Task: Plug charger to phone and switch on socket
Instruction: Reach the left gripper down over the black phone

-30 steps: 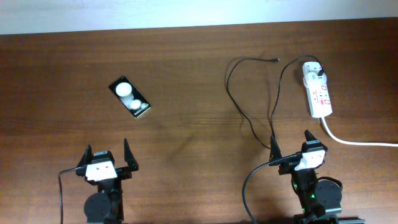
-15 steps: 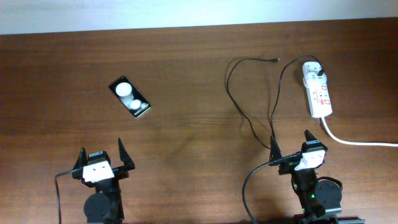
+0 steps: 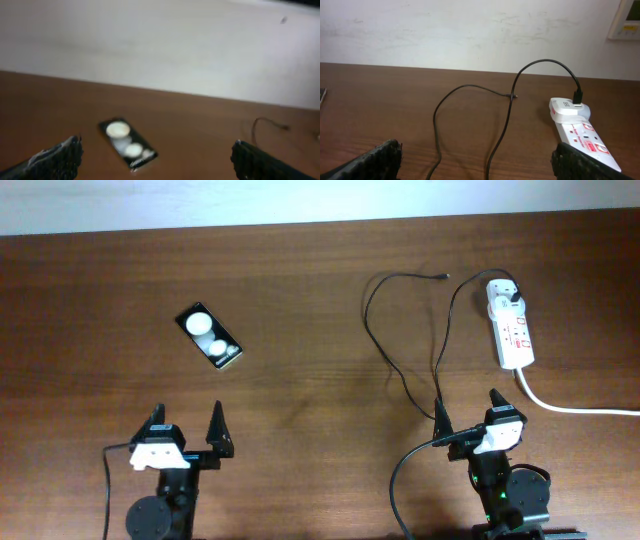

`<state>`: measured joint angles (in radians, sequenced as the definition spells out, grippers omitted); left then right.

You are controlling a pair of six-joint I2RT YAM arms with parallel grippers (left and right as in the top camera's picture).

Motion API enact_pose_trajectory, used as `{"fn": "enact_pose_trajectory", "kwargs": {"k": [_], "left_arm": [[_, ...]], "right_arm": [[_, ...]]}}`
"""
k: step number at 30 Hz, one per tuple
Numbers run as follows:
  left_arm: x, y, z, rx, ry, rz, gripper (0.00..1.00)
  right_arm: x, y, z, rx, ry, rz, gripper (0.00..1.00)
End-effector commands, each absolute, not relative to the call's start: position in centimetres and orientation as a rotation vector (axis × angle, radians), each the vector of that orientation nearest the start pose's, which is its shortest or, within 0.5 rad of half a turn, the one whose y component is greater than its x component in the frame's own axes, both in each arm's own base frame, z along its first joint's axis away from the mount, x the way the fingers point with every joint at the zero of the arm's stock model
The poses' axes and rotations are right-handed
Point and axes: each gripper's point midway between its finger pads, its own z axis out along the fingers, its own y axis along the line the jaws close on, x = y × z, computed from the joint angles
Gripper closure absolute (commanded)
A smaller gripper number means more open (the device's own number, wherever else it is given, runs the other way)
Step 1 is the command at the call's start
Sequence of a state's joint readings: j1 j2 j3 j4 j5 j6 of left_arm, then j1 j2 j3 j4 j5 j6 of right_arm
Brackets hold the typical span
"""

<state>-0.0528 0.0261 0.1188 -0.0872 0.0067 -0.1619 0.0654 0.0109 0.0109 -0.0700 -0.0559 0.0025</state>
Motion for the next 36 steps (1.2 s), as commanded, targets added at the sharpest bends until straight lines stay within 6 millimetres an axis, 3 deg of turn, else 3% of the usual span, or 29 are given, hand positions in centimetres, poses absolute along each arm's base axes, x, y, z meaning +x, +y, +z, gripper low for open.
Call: {"fn": "enact_pose_trajectory", "kwargs": {"k": [1,4,10,12,14,16,19,24,26,28,32,34,36], "left_arm": [[23.1,-1.7,24.9,-0.087,1.553,-0.222,0.01],[24.3,-1.7,28.2,-0.098,1.663,-0.214,0.01],[30.0,-2.2,29.5,-0.127,2.051,-0.197,0.01],[32.1,-3.0,30.8,-0.112,2.157,-0.234,0.01],[33.5,-5.4,31.4,-0.039,2.199,-0.380,0.01],[31.9,-6.8,28.5,-0.018,2.345,-0.489,0.01],[33.1,-6.9,26.6,-0.051,2.402,-0.502,0.01],[35.1,-4.0,23.5,-0.448,2.469,-0.376,0.01],[36.0,-3.4,21.9,-0.492,2.539,-0.319,0.01],[37.7,-2.7,20.4,-0.577,2.618,-0.242,0.01],[43.4,-2.4,19.1,-0.742,2.641,-0.250,0.01],[44.9,-2.4,18.1,-0.773,2.647,-0.249,0.01],[45.9,-2.0,15.8,-0.831,2.664,-0.221,0.01]], "right_arm": [[24.5,2.6,15.6,-0.092,1.644,0.097,0.01],[24.5,2.6,15.6,-0.092,1.644,0.097,0.01],[24.5,2.6,15.6,-0.092,1.644,0.097,0.01],[24.5,2.6,15.6,-0.092,1.644,0.097,0.01],[24.5,2.6,15.6,-0.092,1.644,0.097,0.01],[24.5,2.6,15.6,-0.092,1.644,0.097,0.01],[24.5,2.6,15.6,-0.092,1.644,0.097,0.01],[24.5,2.6,15.6,-0.092,1.644,0.097,0.01],[24.5,2.6,15.6,-0.092,1.644,0.097,0.01],[24.5,2.6,15.6,-0.092,1.644,0.097,0.01],[24.5,2.6,15.6,-0.092,1.644,0.097,0.01],[24.5,2.6,15.6,-0.092,1.644,0.097,0.01],[24.5,2.6,15.6,-0.092,1.644,0.097,0.01]]}}
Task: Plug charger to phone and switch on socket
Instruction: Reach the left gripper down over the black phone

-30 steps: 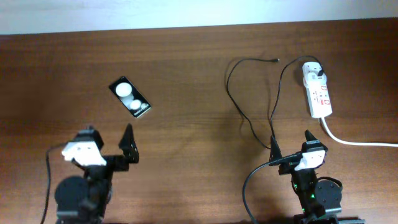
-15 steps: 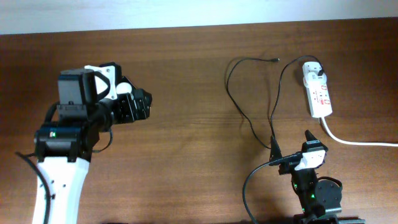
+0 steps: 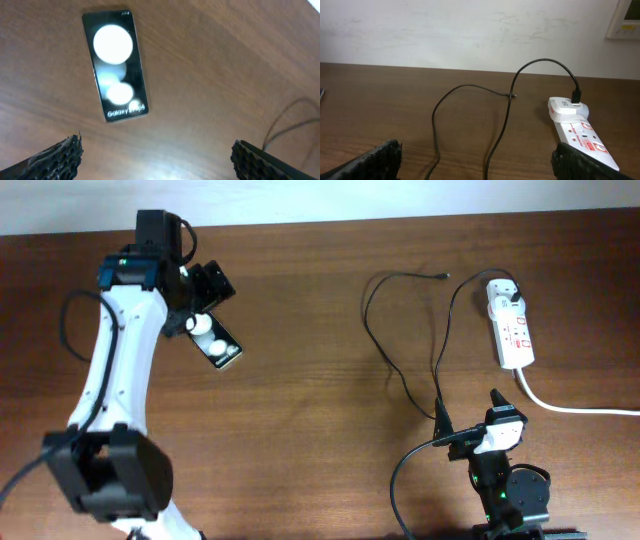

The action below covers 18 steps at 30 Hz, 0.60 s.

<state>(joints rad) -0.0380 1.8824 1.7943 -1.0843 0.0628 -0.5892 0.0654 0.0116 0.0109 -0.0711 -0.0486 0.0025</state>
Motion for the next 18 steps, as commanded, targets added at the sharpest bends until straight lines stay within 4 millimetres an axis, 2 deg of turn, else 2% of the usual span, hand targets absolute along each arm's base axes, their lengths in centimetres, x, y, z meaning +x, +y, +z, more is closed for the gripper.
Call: {"fn": "enact_pose_trajectory", "kwargs": {"k": [1,5,8,9,11,18], "left_arm": [[46.4,-1.6,14.2,-0.856,2.682,-0.211,0.01],[47.5,0.5,9.4,-1.003,2.702,-0.184,0.01],[48.0,0.9,6.3,-1.019,2.737,-0.153,0.01],[47.8,1.0,4.6,-1.032,2.767,-0.132,0.01],[47.6,1.3,2.6,-1.035,2.798,-0.090,0.01],[47.5,1.8,-0.6,-1.051,2.832,-0.020,0.01]], "right_arm": [[24.5,2.6,15.6,-0.092,1.644,0.097,0.01],[24.5,2.6,15.6,-0.092,1.644,0.097,0.01],[24.5,2.6,15.6,-0.092,1.644,0.097,0.01],[24.5,2.6,15.6,-0.092,1.644,0.097,0.01],[24.5,2.6,15.6,-0.092,1.644,0.097,0.01],[24.5,2.6,15.6,-0.092,1.644,0.097,0.01]]}}
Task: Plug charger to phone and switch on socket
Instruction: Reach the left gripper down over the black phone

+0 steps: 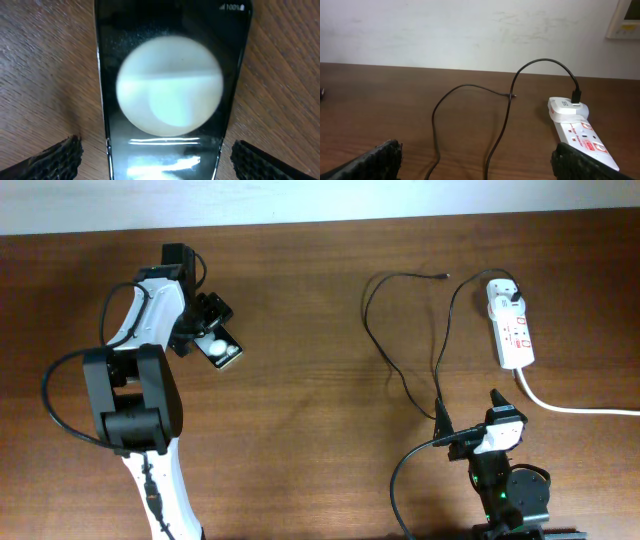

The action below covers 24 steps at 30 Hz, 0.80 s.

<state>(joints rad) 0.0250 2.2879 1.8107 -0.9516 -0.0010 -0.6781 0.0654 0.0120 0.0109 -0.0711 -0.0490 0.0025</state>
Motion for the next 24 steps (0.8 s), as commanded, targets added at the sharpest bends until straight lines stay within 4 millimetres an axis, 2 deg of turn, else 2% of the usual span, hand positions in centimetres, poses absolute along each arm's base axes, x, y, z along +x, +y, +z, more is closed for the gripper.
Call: {"fn": "enact_pose_trajectory", "kwargs": {"k": [1,3,5,9,12,15,17,18,22,24], "left_arm": [[47.4,1.8,-1.0,-1.052,2.838,-0.017,0.01],[47.1,1.6,-2.1,-1.054,2.860,-0.006,0.00],[47.0,1.5,-2.5,-1.052,2.871,-0.001,0.12],[46.7,0.5,-2.5,-0.988,2.906,0.006,0.16],[45.7,-0.6,-2.5,-0.961,2.955,0.019,0.24],[45.1,-2.0,-2.6,-0.840,3.015,0.032,0.25],[44.9,-2.3,-2.6,-0.828,3.026,0.035,0.25],[44.9,-2.6,-2.6,-0.767,3.049,0.010,0.27],[44.7,-2.7,-2.6,-0.618,3.092,-0.001,0.33],[44.6,-2.7,-2.5,-0.620,3.095,-0.001,0.33]], "right_arm": [[24.5,2.6,15.6,-0.092,1.644,0.097,0.01],[24.5,2.6,15.6,-0.092,1.644,0.097,0.01],[24.5,2.6,15.6,-0.092,1.644,0.097,0.01],[24.5,2.6,15.6,-0.092,1.644,0.097,0.01],[24.5,2.6,15.6,-0.092,1.644,0.097,0.01],[24.5,2.6,15.6,-0.092,1.644,0.097,0.01],[24.5,2.6,15.6,-0.092,1.644,0.097,0.01],[24.5,2.6,15.6,-0.092,1.644,0.097,0.01],[24.5,2.6,15.6,-0.092,1.644,0.097,0.01],[24.5,2.6,15.6,-0.092,1.644,0.097,0.01]]}}
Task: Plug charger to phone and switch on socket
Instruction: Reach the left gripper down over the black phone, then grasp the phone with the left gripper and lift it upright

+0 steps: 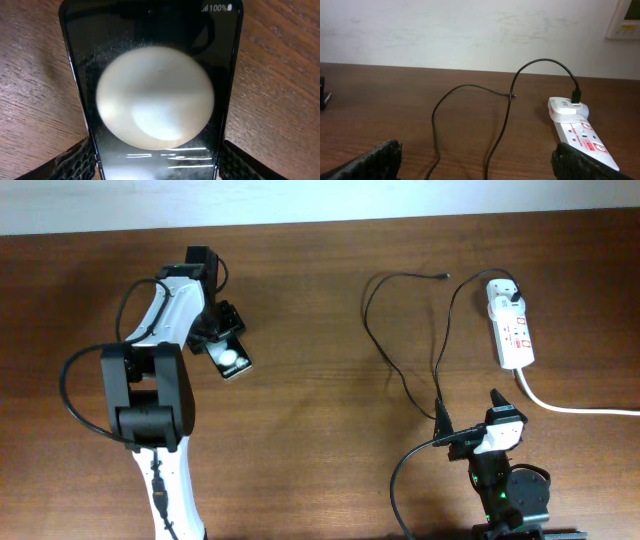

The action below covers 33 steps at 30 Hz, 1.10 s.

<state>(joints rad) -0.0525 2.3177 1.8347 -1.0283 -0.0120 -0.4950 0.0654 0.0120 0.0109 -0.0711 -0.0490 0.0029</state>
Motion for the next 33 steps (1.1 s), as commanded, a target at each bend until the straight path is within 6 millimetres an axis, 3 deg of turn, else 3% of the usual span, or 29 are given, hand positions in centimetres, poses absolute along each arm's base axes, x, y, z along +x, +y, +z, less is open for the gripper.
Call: {"fn": "enact_pose_trajectory", "kwargs": {"k": [1,4,8,11,17,20,23,25,29,31,33], "left_arm": [[44.7,-2.7,-2.4,-0.620,3.091,-0.002,0.34],[45.5,-2.7,-0.5,-0.618,3.079,-0.007,0.41],[46.9,-2.8,4.4,-0.610,3.043,-0.021,0.41],[46.6,-2.8,7.2,-0.612,3.052,-0.017,0.41],[45.3,-2.7,14.6,-0.607,3.034,-0.025,0.43],[45.3,-2.9,17.1,-0.593,2.986,-0.046,0.43],[44.7,-3.9,20.1,-0.544,2.928,-0.075,0.43],[43.7,-5.5,23.3,-0.475,2.871,-0.136,0.43],[40.8,-8.0,30.0,-0.322,2.741,-0.261,0.43],[39.2,-9.1,32.6,-0.242,2.687,-0.320,0.43],[37.4,-11.5,33.8,-0.108,2.685,-0.446,0.45]], "right_arm": [[24.5,2.6,15.6,-0.092,1.644,0.097,0.01],[24.5,2.6,15.6,-0.092,1.644,0.097,0.01],[24.5,2.6,15.6,-0.092,1.644,0.097,0.01],[24.5,2.6,15.6,-0.092,1.644,0.097,0.01],[24.5,2.6,15.6,-0.092,1.644,0.097,0.01],[24.5,2.6,15.6,-0.092,1.644,0.097,0.01],[24.5,2.6,15.6,-0.092,1.644,0.097,0.01],[24.5,2.6,15.6,-0.092,1.644,0.097,0.01],[24.5,2.6,15.6,-0.092,1.644,0.097,0.01],[24.5,2.6,15.6,-0.092,1.644,0.097,0.01],[24.5,2.6,15.6,-0.092,1.644,0.097,0.01]]}}
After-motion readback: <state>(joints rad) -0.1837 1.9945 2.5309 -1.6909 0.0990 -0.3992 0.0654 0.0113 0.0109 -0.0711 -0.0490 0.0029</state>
